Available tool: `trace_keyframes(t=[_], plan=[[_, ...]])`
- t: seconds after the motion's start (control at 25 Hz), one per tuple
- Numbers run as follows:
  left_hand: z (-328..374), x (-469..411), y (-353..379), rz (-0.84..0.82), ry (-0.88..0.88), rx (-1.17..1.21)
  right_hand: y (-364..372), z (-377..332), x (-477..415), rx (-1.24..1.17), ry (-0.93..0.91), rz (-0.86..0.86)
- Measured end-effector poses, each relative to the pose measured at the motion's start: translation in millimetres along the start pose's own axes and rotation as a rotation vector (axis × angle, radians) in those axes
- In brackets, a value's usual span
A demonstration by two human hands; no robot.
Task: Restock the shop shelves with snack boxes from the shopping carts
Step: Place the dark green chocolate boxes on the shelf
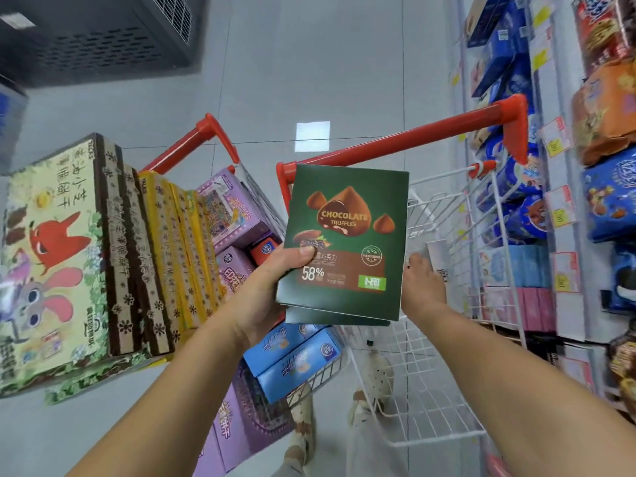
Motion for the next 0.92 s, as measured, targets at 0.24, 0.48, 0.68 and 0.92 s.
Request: trace_keyframes(t=[0.24, 0.48, 0.68, 0.92], plan=[[1, 14, 3, 0.018, -0.035, -0.012, -48, 21, 60, -0.917, 0.258, 0.058], [19, 60, 16, -0.070, 0.006, -0.069, -158, 25, 187, -1.615, 0.255, 0.451], [51, 128, 40, -0.237, 0.092, -0.151, -226, -8, 311, -1.822, 0.175, 0.742], [100, 236, 80, -0.424, 0.265, -0.312, -282, -50, 464, -1.878, 0.116, 1.053]])
Point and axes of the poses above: each hand's wrist, its own x-axis away from the middle knuckle, its own y-axis out of the palm, z = x × y, the point moved 3 cm from there along -x, towards the middle knuckle, and after that the axes turned 10 degrees about -x, right-handed, at the moved point
